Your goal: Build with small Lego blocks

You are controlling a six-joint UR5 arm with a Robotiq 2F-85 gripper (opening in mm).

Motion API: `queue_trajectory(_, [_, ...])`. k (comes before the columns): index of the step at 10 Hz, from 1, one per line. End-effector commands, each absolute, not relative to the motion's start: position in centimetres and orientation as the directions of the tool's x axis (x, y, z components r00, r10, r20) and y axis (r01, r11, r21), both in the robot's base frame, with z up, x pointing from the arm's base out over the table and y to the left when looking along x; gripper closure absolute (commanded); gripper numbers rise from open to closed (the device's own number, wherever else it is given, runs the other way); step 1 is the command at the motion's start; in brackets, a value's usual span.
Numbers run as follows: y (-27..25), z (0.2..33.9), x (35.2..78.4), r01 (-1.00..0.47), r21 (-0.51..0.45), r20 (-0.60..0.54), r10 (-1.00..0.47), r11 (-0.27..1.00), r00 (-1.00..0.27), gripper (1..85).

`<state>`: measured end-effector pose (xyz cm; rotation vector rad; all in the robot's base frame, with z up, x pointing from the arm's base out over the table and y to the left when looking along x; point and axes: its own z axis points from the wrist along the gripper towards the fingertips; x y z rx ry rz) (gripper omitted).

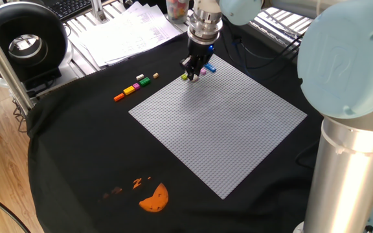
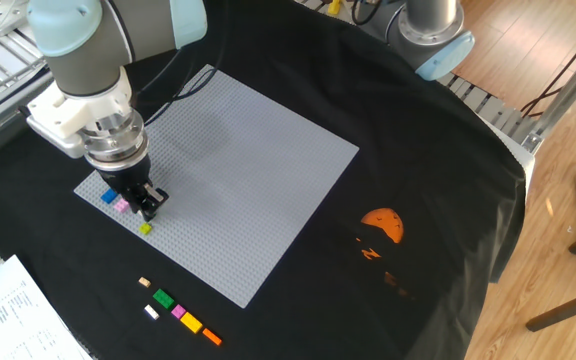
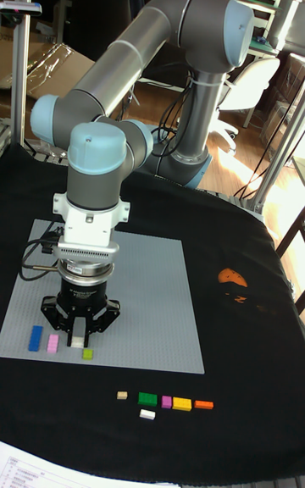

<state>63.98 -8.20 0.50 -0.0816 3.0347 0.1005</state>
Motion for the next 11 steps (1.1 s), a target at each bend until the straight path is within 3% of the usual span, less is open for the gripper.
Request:
queue_trajectory(1, [-8.4,0.7,64.2,-0.069,0.061,-0.115,-0.061,0.996,-0.991,53.3])
queue_trajectory(2, [-8.4,0.7,64.5,-0.084,0.058,-0.126,-0.076,0.995,-0.989,41.0])
queue_trajectory(4, [-8.3,0.6,64.7,-0.098,0.061,-0.137,-0.088,0.993,-0.987,33.0])
queue_trajectory(8, [-7.6,2.1,65.3,-0.09,0.065,-0.124,-0.081,0.994,-0.989,31.7])
queue_trajectory(11, [-6.6,3.3,67.2,-0.084,0.049,-0.121,-0.077,0.995,-0.99,37.0])
